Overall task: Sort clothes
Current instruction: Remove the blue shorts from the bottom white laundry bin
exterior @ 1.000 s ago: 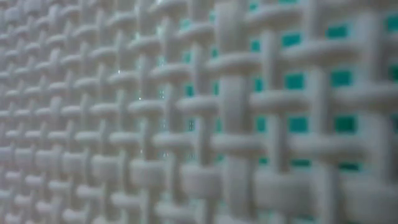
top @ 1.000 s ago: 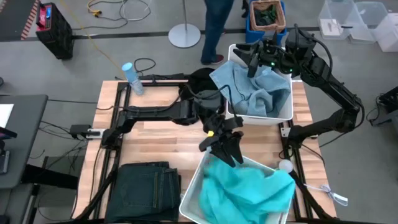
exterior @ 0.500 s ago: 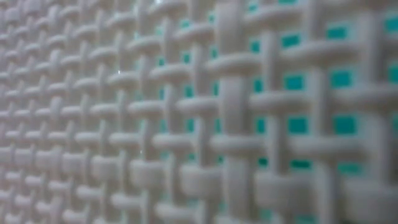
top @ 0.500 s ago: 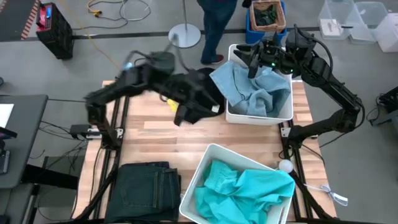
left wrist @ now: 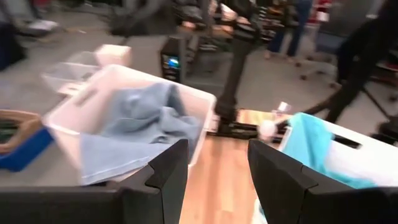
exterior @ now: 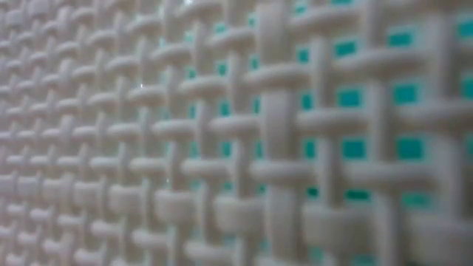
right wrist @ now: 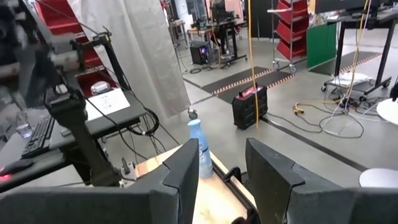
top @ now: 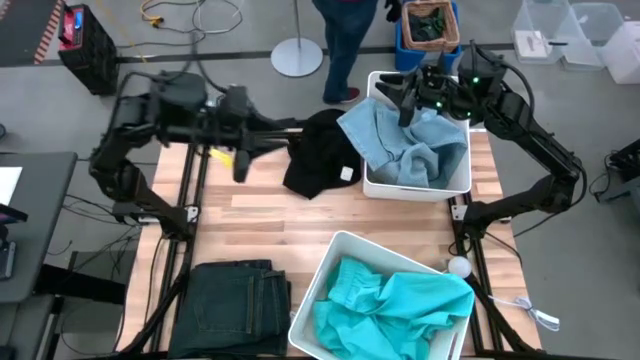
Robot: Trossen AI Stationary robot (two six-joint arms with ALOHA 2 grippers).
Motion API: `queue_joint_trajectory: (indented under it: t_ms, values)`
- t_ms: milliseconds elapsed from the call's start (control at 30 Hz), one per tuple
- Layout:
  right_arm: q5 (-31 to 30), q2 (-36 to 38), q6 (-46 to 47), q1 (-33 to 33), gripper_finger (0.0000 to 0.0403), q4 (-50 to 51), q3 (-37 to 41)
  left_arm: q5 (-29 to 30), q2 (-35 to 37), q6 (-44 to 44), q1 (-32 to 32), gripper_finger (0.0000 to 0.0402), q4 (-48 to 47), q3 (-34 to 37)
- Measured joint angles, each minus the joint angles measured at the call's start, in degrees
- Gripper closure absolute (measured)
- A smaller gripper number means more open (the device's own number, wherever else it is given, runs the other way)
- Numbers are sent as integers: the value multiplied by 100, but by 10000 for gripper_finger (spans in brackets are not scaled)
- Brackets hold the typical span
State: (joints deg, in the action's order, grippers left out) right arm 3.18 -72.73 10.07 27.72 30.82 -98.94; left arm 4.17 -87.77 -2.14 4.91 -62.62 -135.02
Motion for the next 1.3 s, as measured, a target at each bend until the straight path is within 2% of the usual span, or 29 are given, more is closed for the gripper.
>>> queue_joint_trajectory:
  t_ms: [167, 400, 533, 700, 833, 1000, 1167, 1300]
  values:
    - [8, 0, -4, -86, 255, 150, 0, 513, 286, 21, 4, 240, -242, 0]
    - [10, 0, -4, -119, 255, 196, -1, 578, 338, -68, 2, 240, -430, 28]
    - [9, 0, -7, -119, 255, 196, 0, -254, 29, -51, -95, 240, -524, 24]
    - [9, 0, -4, -95, 255, 180, 0, -896, -938, 470, -582, 240, -731, 34]
    - [9, 0, -28, -95, 255, 174, 0, -1436, -1728, 857, -819, 240, -445, 45]
    - [9, 0, -94, -95, 255, 176, 0, -2329, -2558, 889, -1002, 240, 6, 28]
    - [9, 0, -59, -95, 255, 201, -1, -2708, -3079, 828, -1416, 240, 358, 38]
    - [9, 0, -2, -95, 255, 202, -2, -2707, -3403, 975, -1886, 240, 414, 22]
